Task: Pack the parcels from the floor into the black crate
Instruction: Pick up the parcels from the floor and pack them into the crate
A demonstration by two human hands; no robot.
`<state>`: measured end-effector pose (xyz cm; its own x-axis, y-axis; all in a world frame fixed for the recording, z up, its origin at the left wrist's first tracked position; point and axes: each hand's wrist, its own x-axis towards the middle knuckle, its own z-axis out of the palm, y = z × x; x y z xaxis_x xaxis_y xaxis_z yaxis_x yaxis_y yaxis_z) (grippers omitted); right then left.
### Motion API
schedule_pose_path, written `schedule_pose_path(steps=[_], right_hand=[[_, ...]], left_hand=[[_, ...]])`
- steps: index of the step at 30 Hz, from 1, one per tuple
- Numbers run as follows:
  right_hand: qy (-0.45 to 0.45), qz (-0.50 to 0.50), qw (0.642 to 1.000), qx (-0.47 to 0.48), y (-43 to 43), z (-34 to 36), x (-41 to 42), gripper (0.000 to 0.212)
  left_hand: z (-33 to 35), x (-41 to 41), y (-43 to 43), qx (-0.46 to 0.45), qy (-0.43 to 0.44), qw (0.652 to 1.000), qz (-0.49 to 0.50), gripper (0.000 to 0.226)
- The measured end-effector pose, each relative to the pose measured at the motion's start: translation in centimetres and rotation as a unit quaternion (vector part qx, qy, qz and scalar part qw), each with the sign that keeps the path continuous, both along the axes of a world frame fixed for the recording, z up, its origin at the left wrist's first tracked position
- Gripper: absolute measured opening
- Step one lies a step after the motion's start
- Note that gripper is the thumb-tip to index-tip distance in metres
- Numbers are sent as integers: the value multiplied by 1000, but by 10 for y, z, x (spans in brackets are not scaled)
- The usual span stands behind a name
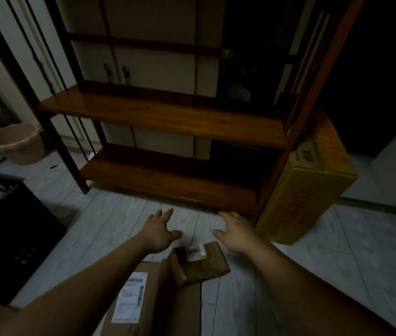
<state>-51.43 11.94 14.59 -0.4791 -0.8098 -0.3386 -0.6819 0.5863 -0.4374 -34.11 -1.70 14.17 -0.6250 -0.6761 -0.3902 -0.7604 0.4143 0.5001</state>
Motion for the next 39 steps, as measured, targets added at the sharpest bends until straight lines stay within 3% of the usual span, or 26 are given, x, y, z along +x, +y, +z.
schedule_pose_path(steps=[11,19,25,29,31,34,39], right_hand=[[-57,-19,998,35,11,-93,27,47],[-70,-33,996,49,9,-120,21,57],[-61,-86,993,57,14,-140,19,67],[-104,-123,984,71,15,-155,21,81],[-169,-153,973,32,12,-158,29,72],[-171,-187,967,-36,4,-148,40,52],[-219,-222,946,-94,-7,-59,55,43]], left_hand=[[-88,4,24,81,-21,996,40,91],[-121,-5,24,202,4,974,100,118],[-137,5,27,144,-37,987,55,106],[-140,14,23,204,10,975,88,110],[-141,18,23,222,41,967,120,106],[-127,21,16,232,129,948,174,78],[-28,24,3,244,212,927,191,55]])
